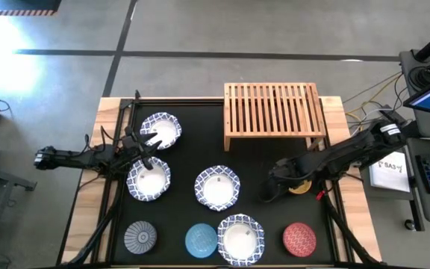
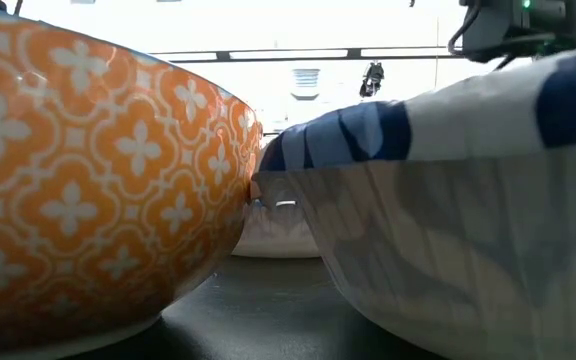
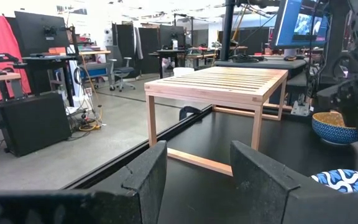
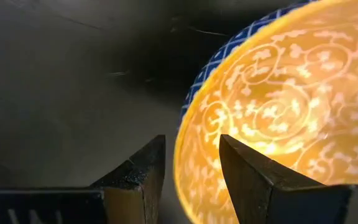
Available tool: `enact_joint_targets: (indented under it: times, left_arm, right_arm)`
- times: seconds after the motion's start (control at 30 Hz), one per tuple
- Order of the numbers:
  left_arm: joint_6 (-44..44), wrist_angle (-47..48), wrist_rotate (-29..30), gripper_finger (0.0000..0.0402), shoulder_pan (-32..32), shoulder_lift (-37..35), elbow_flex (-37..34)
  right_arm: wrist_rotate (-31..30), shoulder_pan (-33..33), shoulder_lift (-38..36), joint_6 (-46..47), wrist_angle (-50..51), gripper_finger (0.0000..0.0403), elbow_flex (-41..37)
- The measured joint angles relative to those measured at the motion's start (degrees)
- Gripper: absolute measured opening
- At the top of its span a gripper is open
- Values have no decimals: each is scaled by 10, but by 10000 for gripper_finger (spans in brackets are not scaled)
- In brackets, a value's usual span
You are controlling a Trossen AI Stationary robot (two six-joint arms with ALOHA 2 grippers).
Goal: Place and stack bowls onto a shelf
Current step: Put the yellow bowl on the shelf
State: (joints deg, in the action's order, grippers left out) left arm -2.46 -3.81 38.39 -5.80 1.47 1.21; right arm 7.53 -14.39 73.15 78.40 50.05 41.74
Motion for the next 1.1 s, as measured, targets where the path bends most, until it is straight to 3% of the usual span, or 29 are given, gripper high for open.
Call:
enact_joint_targets:
  times: [0.17, 0.4, 0.73, 0.87, 1.1]
  left_arm:
    - [0, 0, 0, 159, 0, 0, 0]
    - [0, 0, 0, 159, 0, 0, 0]
    - [0, 0, 0, 159, 0, 0, 0]
    - [0, 0, 0, 159, 0, 0, 0]
    - [0, 0, 0, 159, 0, 0, 0]
  right_arm:
    - [0, 0, 23, -38, 0, 116, 0]
    - [-2, 0, 16, -73, 6, 23, 2]
    - [-3, 0, -57, -133, -37, 13, 43]
    - [-35, 0, -80, -159, -105, 12, 78]
    - [-118, 0, -75, -271, -127, 12, 169]
